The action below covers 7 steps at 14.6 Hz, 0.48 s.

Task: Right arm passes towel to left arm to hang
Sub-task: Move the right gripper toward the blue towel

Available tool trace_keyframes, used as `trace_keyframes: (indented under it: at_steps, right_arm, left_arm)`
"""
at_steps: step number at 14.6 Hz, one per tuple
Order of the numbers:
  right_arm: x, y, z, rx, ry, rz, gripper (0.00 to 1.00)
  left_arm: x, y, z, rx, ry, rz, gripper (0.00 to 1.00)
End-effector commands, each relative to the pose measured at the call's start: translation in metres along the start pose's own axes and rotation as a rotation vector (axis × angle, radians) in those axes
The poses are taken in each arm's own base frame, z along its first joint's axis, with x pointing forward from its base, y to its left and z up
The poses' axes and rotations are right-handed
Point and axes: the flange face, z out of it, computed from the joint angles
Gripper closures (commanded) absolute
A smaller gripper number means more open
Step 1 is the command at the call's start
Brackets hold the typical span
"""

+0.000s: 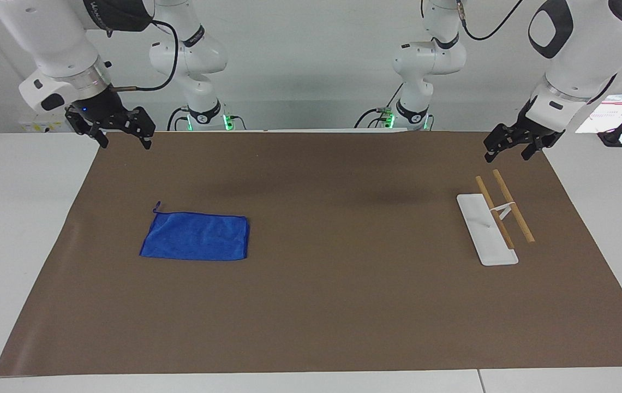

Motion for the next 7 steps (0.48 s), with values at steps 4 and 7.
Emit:
trace_keyframes:
  at_steps: [4, 7]
  right_arm:
    - [-0.003, -0.001, 0.003, -0.005, 0.028, -0.020, 0.00]
    - [-0.011, -0.010, 0.045, -0.002, 0.088, -0.046, 0.00]
  left_arm:
    - [-0.008, -0.002, -0.002, -0.012, 0.000, -0.004, 0.00]
    - [-0.008, -0.003, -0.003, -0.012, 0.002, -0.006, 0.00]
